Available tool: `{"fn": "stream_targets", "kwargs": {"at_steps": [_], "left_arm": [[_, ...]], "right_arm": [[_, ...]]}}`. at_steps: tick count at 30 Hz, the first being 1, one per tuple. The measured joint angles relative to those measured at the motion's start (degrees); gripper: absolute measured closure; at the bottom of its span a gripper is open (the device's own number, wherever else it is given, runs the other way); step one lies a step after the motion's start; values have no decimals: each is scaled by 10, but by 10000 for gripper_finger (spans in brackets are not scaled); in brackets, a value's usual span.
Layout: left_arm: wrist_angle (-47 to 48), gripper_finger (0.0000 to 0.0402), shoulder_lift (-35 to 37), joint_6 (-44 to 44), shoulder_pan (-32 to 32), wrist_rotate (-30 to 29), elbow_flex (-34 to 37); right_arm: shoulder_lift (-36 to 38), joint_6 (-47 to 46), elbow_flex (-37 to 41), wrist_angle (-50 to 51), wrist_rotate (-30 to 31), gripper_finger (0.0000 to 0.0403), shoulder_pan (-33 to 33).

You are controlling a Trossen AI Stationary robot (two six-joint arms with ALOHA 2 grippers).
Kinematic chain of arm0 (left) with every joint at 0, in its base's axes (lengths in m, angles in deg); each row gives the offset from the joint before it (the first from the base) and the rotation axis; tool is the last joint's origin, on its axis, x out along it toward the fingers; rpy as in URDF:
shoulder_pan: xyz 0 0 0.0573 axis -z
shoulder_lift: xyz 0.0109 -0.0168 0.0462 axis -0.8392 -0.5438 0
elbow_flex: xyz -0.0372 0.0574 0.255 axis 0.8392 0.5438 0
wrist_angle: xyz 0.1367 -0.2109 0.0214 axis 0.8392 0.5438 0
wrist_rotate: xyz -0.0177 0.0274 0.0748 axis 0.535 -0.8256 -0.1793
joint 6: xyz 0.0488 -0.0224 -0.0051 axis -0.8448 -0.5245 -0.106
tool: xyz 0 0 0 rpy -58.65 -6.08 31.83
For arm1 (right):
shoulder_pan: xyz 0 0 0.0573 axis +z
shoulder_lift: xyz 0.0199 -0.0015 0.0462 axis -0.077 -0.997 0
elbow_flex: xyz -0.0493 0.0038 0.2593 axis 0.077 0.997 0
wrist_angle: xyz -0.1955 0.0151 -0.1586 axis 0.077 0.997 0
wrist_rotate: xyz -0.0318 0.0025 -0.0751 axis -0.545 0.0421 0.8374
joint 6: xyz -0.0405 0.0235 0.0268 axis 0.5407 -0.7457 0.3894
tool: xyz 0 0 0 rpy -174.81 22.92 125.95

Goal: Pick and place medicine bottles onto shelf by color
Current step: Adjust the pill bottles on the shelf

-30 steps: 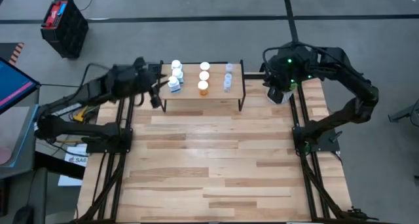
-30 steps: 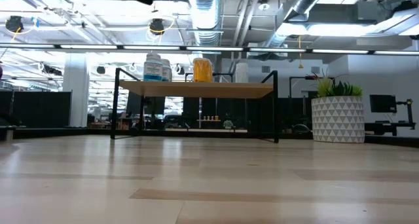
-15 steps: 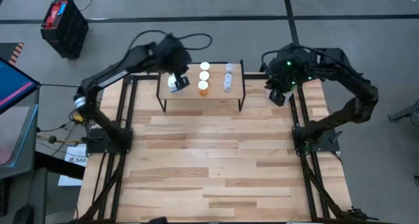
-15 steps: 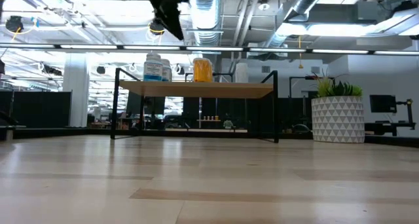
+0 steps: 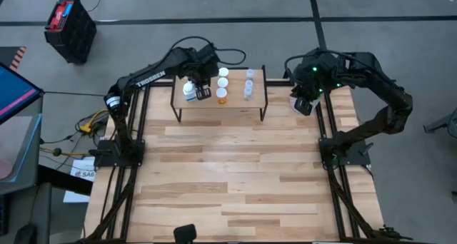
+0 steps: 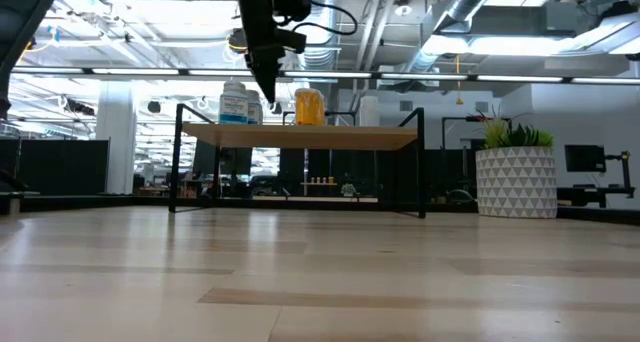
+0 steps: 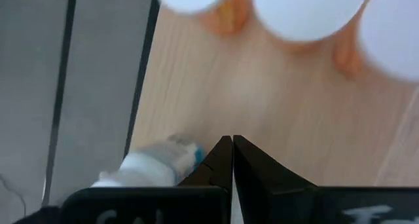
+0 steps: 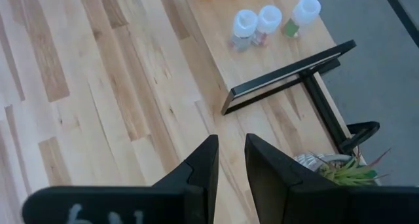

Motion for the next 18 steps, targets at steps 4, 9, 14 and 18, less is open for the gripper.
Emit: {"fn": "stream_targets", "kwargs": {"at_steps": [4, 9, 14, 18], "left_arm": [[37, 401, 1, 3, 0, -11, 0], [59, 401, 2, 15, 1, -37, 0], [31, 401, 2, 16, 2, -39, 0], [-5, 401, 2, 5, 2, -39, 0]], "right_arm": [[0, 0, 0, 2, 0, 305, 0], [0, 0, 0, 2, 0, 305, 0], [0, 0, 0, 1, 0, 305, 0], [0, 0, 0, 1, 0, 305, 0]]}}
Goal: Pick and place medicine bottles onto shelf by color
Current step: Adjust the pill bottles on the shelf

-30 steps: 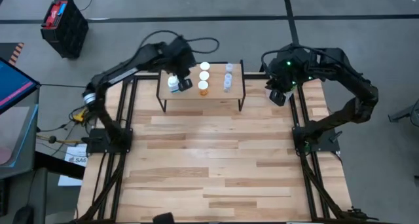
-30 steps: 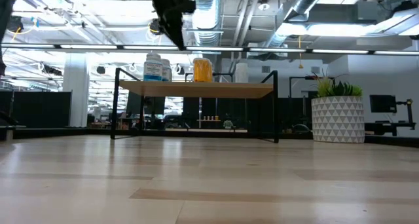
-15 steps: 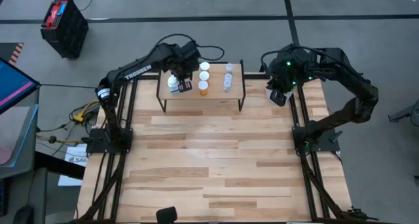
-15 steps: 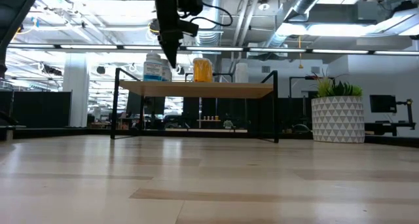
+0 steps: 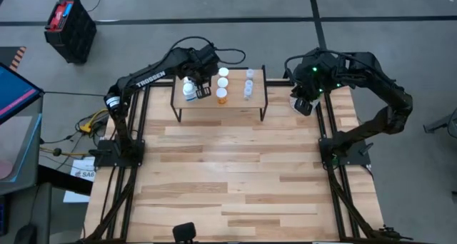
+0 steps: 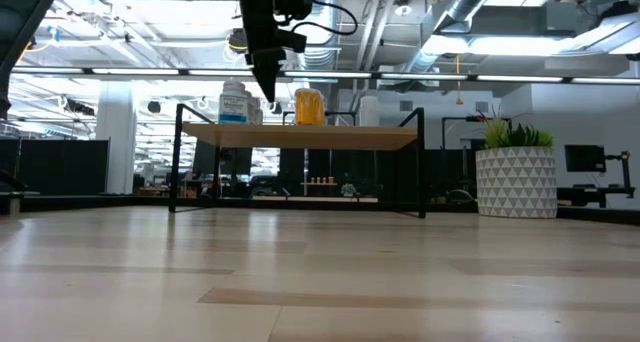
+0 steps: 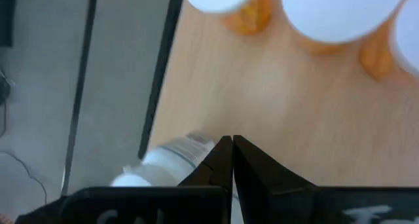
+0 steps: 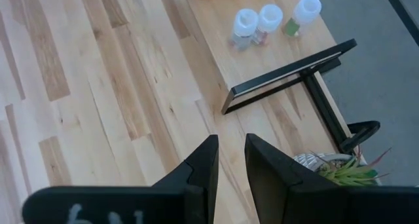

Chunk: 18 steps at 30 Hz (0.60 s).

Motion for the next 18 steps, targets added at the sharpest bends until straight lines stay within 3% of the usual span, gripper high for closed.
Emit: {"fn": "stream_targets", "kwargs": {"at_steps": [6, 12, 18], "left_arm": [[-6, 401, 0, -8, -17, 1, 0], [23, 401, 5, 23, -8, 106, 0], [50, 401, 6, 14, 23, 116, -12]], "right_arm": [[0, 0, 0, 0, 0, 305, 0], [0, 3, 0, 0, 0, 305, 0], [0, 5, 0, 0, 0, 305, 0]]}}
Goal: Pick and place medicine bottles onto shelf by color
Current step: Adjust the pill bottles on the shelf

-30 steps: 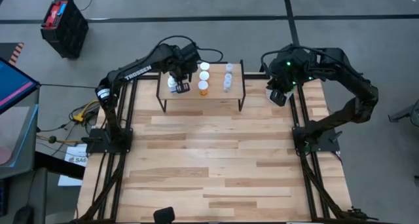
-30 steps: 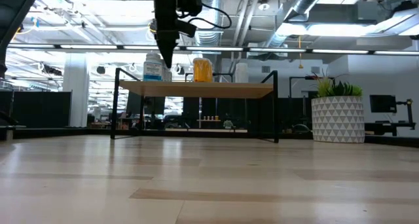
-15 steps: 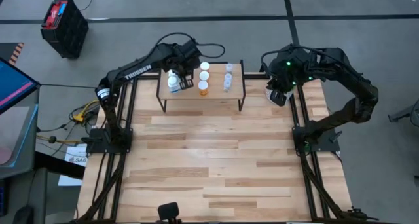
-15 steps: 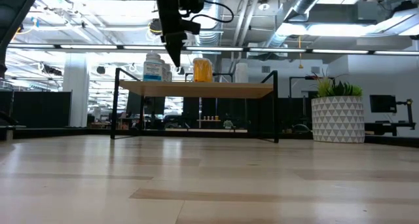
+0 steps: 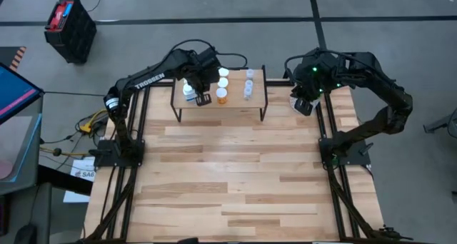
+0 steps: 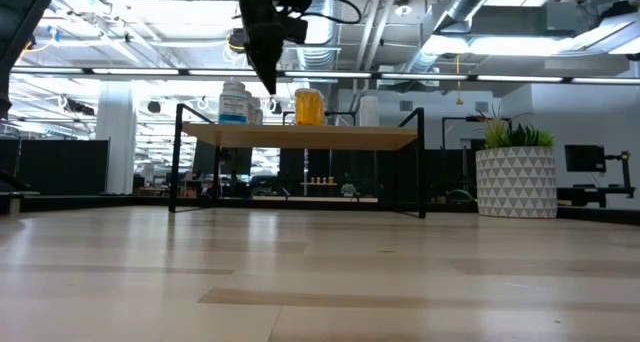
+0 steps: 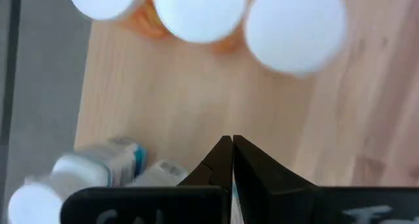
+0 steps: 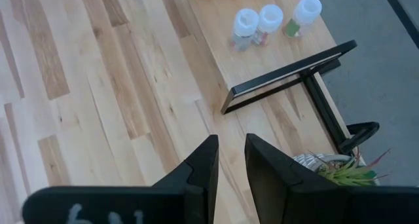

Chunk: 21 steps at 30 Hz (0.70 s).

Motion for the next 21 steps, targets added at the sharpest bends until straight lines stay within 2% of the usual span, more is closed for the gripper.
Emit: {"fn": "stream_targets", "kwargs": {"at_steps": [8, 15, 21], "left_arm": [[149, 401, 1, 12, 39, 4, -38], [145, 401, 6, 16, 48, -21, 11], [142, 401, 4, 15, 54, -11, 46]], "right_arm": [[0, 0, 0, 2, 0, 305, 0], [0, -3, 0, 3, 0, 305, 0], [0, -4, 0, 3, 0, 305, 0]]}}
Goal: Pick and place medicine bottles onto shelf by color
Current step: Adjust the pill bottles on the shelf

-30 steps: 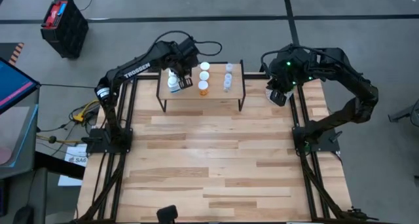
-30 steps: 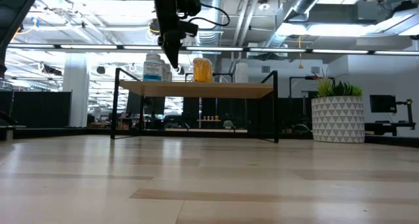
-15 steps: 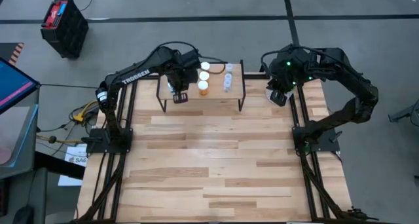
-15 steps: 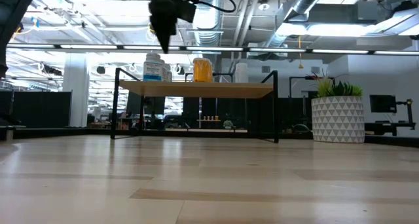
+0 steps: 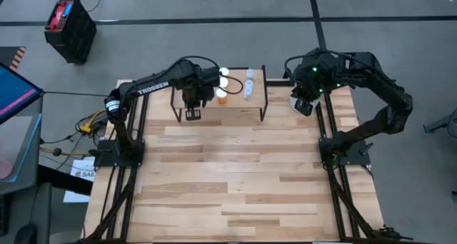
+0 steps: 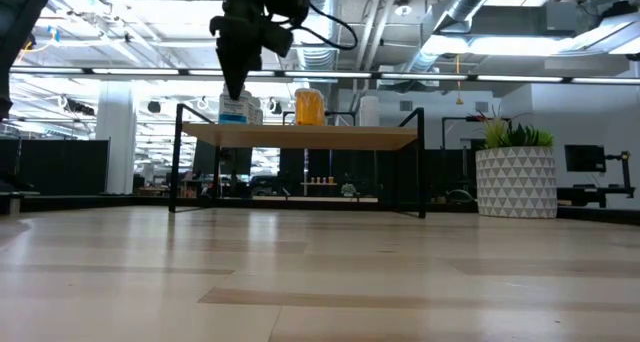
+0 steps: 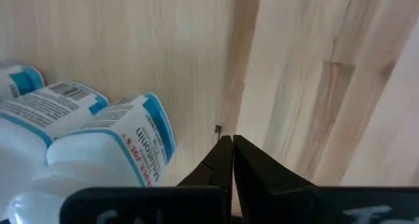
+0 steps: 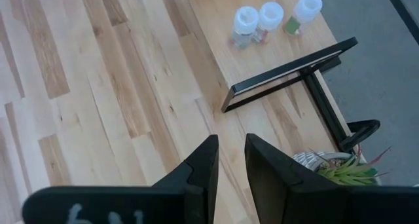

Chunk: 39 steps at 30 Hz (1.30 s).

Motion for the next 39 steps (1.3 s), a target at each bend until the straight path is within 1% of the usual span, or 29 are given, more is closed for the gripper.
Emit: {"fn": "stream_targets", "kwargs": {"at_steps": [5, 8, 10, 13, 18, 22, 26, 30, 34, 35, 39], "left_arm": [[0, 401, 18, -7, 7, -4, 0], [1, 401, 54, 1, 6, 7, 7], [0, 401, 91, 2, 6, 14, 20], [-6, 401, 144, 12, 7, 15, 55], [-99, 401, 192, 15, 7, 33, 148], [-131, 401, 202, -17, 2, 23, 220], [-178, 401, 201, -39, -5, 9, 259], [-213, 401, 201, -66, -8, -1, 265], [-211, 401, 201, -77, -20, -51, 264], [-211, 401, 201, -77, -24, -56, 264], [-212, 401, 199, -77, -35, -50, 264]], "right_arm": [[0, 2, 0, 0, 0, 305, 0], [0, 4, 0, 1, 0, 305, 0], [0, 4, 0, 1, 0, 305, 0], [0, 4, 0, 1, 0, 305, 0], [0, 4, 0, -2, 0, 305, 0], [0, 4, 0, -2, 0, 305, 0], [0, 1, 0, -2, 0, 305, 0], [-5, -1, 0, -3, 0, 305, 0], [-12, -1, 1, -1, 0, 305, 0], [-15, -1, 1, -1, 0, 305, 0], [-26, 3, 1, -1, 0, 305, 0]]}}
